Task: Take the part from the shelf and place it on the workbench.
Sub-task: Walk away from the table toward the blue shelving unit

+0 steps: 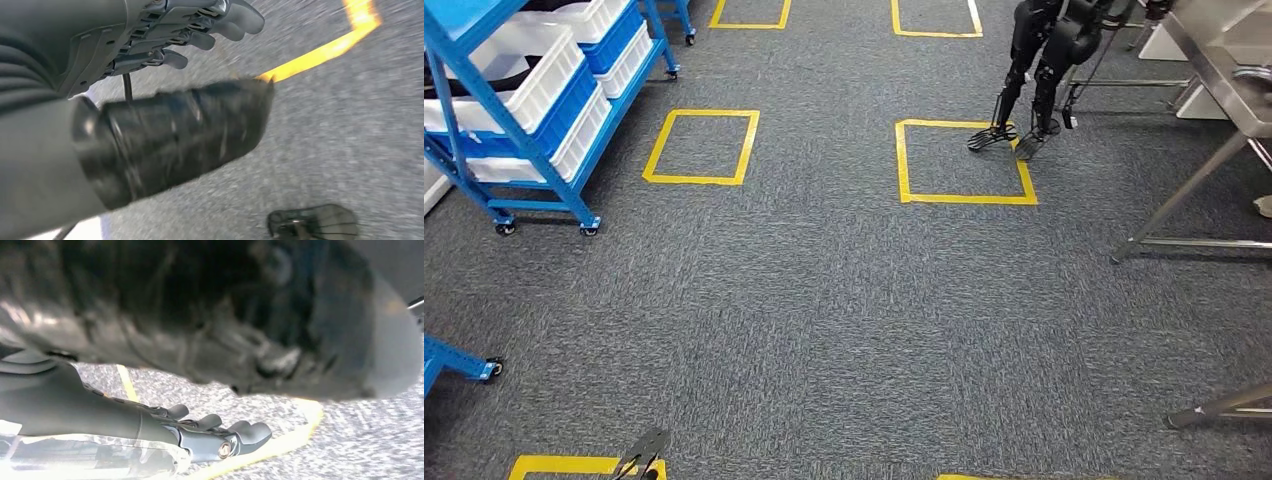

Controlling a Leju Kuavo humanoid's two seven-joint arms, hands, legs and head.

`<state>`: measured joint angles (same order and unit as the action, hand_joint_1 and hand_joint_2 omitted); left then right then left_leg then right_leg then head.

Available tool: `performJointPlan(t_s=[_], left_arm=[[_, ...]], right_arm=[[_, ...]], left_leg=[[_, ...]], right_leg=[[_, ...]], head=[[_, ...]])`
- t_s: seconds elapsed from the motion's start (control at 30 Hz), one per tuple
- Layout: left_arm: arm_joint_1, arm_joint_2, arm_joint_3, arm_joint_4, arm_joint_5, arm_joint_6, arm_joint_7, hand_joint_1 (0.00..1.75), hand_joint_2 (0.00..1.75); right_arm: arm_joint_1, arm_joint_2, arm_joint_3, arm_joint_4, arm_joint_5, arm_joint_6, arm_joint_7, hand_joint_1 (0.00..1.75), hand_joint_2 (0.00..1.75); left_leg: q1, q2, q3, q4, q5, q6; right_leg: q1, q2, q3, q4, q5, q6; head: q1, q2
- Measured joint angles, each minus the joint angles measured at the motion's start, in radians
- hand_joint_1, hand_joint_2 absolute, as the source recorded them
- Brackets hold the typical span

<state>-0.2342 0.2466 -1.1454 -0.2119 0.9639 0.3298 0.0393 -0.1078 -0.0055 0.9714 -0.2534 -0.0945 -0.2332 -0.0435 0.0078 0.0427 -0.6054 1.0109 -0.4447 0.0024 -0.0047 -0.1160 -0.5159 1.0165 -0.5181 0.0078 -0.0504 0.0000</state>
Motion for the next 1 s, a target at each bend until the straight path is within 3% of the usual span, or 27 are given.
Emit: performJointPlan(t_s=[0.07, 0.13, 0.2, 0.23, 0.27, 0.3, 0.37, 0.43, 0.5, 0.57, 0.63, 0.7, 0.73, 0.77, 0.8, 0.87, 0.93, 1.0], left_arm=[[0.021, 0.005, 0.002, 0.000, 0.011, 0.003, -0.009, 0.00, 1.75], [0.028, 0.007, 0.004, 0.000, 0.013, 0.004, -0.010, 0.00, 1.75], [0.032, 0.008, 0.008, 0.000, 0.019, 0.010, -0.008, 0.00, 1.75], [0.035, 0.008, 0.010, 0.000, 0.027, 0.014, -0.007, 0.00, 1.75], [0.040, 0.008, 0.014, 0.000, 0.037, 0.017, -0.009, 0.00, 1.75], [0.046, 0.009, 0.018, 0.000, 0.049, 0.020, -0.014, 0.00, 1.75], [0.058, 0.010, 0.029, 0.000, 0.076, 0.025, -0.029, 0.00, 1.75], [0.072, 0.014, 0.043, 0.000, 0.105, 0.028, -0.044, 0.00, 1.75], [0.091, 0.020, 0.057, 0.001, 0.126, 0.029, -0.052, 0.00, 1.75], [0.105, 0.023, 0.068, 0.001, 0.137, 0.027, -0.056, 0.00, 1.75], [0.108, 0.024, 0.079, 0.001, 0.140, 0.027, -0.059, 0.00, 1.75], [0.108, 0.025, 0.089, 0.001, 0.137, 0.030, -0.063, 0.00, 1.75], [0.109, 0.025, 0.092, 0.001, 0.133, 0.035, -0.070, 0.00, 1.75], [0.110, 0.026, 0.093, 0.001, 0.128, 0.042, -0.077, 0.00, 1.75], [0.111, 0.027, 0.094, 0.001, 0.123, 0.048, -0.085, 0.00, 1.75], [0.107, 0.032, 0.095, 0.001, 0.114, 0.054, -0.093, 0.00, 1.75], [0.101, 0.036, 0.096, 0.001, 0.110, 0.053, -0.093, 0.00, 1.75], [0.102, 0.039, 0.096, 0.002, 0.110, 0.052, -0.090, 0.00, 1.75]], right_arm=[[-0.003, -0.002, 0.000, 0.000, -0.011, -0.003, -0.019, 0.00, 0.00], [-0.007, -0.004, 0.000, 0.000, -0.016, 0.002, -0.026, 0.00, 0.00], [-0.014, -0.003, 0.002, 0.000, -0.006, 0.018, -0.018, 0.00, 0.00], [-0.020, -0.003, 0.004, -0.001, 0.001, 0.029, -0.011, 0.00, 0.00], [-0.026, -0.002, 0.007, -0.001, 0.005, 0.041, -0.003, 0.00, 0.00], [-0.033, -0.002, 0.010, -0.002, 0.001, 0.053, 0.004, 0.00, 0.00], [-0.044, -0.002, 0.012, -0.002, -0.029, 0.073, 0.017, 0.00, 0.00], [-0.052, -0.002, 0.012, -0.002, -0.055, 0.091, 0.023, 0.00, 0.00], [-0.060, -0.002, 0.012, -0.002, -0.054, 0.105, 0.026, 0.00, 0.00], [-0.066, -0.003, 0.012, -0.002, -0.039, 0.110, 0.028, 0.00, 0.00], [-0.069, -0.003, 0.013, -0.002, -0.019, 0.111, 0.029, 0.00, 0.00], [-0.070, -0.003, 0.018, -0.003, 0.013, 0.116, 0.030, 0.00, 0.00], [-0.071, -0.003, 0.023, -0.003, 0.032, 0.119, 0.030, 0.00, 0.00], [-0.073, -0.003, 0.029, -0.003, 0.049, 0.121, 0.031, 0.00, 0.00], [-0.075, -0.002, 0.035, -0.003, 0.062, 0.121, 0.032, 0.00, 0.00], [-0.080, -0.002, 0.044, -0.003, 0.075, 0.122, 0.032, 0.00, 0.00], [-0.084, -0.003, 0.052, -0.003, 0.076, 0.124, 0.032, 0.00, 0.00], [-0.087, -0.003, 0.057, -0.004, 0.063, 0.128, 0.032, 0.00, 0.00]], left_leg=[[0.003, -0.021, 0.004, -0.006, 0.003, 0.011], [0.004, -0.044, 0.005, -0.009, 0.005, 0.021], [0.001, -0.073, 0.004, -0.008, 0.004, 0.025], [0.000, -0.089, 0.005, -0.008, 0.004, 0.025], [-0.001, -0.105, 0.006, -0.007, 0.004, 0.025], [-0.001, -0.120, 0.007, -0.006, 0.004, 0.024], [-0.001, -0.147, 0.005, 0.000, 0.002, 0.019], [0.000, -0.172, -0.002, 0.003, 0.002, 0.009], [0.004, -0.190, -0.007, -0.001, 0.006, -0.004], [0.002, -0.149, -0.021, 0.024, -0.009, -0.014], [0.001, -0.081, -0.070, 0.123, -0.060, -0.023], [0.004, -0.057, -0.133, 0.246, -0.110, -0.031], [0.005, -0.054, -0.148, 0.273, -0.111, -0.033], [0.005, -0.051, -0.142, 0.262, -0.095, -0.034], [0.005, -0.042, -0.115, 0.211, -0.063, -0.034], [0.000, -0.004, -0.040, 0.073, -0.006, -0.027], [-0.008, 0.016, -0.002, 0.004, 0.009, -0.012], [-0.011, -0.003, -0.001, -0.001, 0.007, 0.001]], right_leg=[[-0.005, 0.038, -0.011, 0.035, -0.030, 0.009], [-0.007, 0.089, -0.062, 0.147, -0.092, 0.010], [-0.005, 0.107, -0.124, 0.267, -0.135, 0.008], [-0.005, 0.110, -0.138, 0.285, -0.128, 0.006], [-0.005, 0.114, -0.133, 0.265, -0.102, 0.003], [-0.005, 0.122, -0.112, 0.210, -0.063, 0.000], [-0.009, 0.172, -0.060, 0.081, 0.000, -0.007], [-0.009, 0.206, -0.037, 0.023, 0.015, -0.012], [-0.007, 0.187, -0.031, 0.015, 0.017, -0.021], [-0.010, 0.162, -0.021, 0.002, 0.023, -0.035], [-0.008, 0.131, -0.012, -0.005, 0.024, -0.044], [-0.004, 0.097, -0.009, -0.005, 0.019, -0.048], [-0.003, 0.080, -0.007, -0.005, 0.016, -0.048], [-0.003, 0.065, -0.005, -0.004, 0.013, -0.047], [-0.003, 0.051, 0.000, -0.004, 0.009, -0.046], [0.000, 0.027, 0.010, -0.004, -0.001, -0.038], [0.005, 0.008, 0.018, -0.004, -0.010, -0.028], [0.008, -0.008, 0.025, -0.007, -0.015, -0.019]], head=[[0.003, 0.000], [0.006, 0.000], [0.006, 0.000], [0.006, 0.000], [0.006, 0.000], [0.006, 0.000], [0.006, 0.000], [0.005, 0.000], [0.005, 0.000], [0.002, 0.000], [-0.003, 0.000], [-0.004, 0.000], [-0.004, 0.000], [-0.004, 0.000], [-0.004, 0.000], [-0.005, 0.000], [-0.003, 0.000], [-0.001, 0.000]])
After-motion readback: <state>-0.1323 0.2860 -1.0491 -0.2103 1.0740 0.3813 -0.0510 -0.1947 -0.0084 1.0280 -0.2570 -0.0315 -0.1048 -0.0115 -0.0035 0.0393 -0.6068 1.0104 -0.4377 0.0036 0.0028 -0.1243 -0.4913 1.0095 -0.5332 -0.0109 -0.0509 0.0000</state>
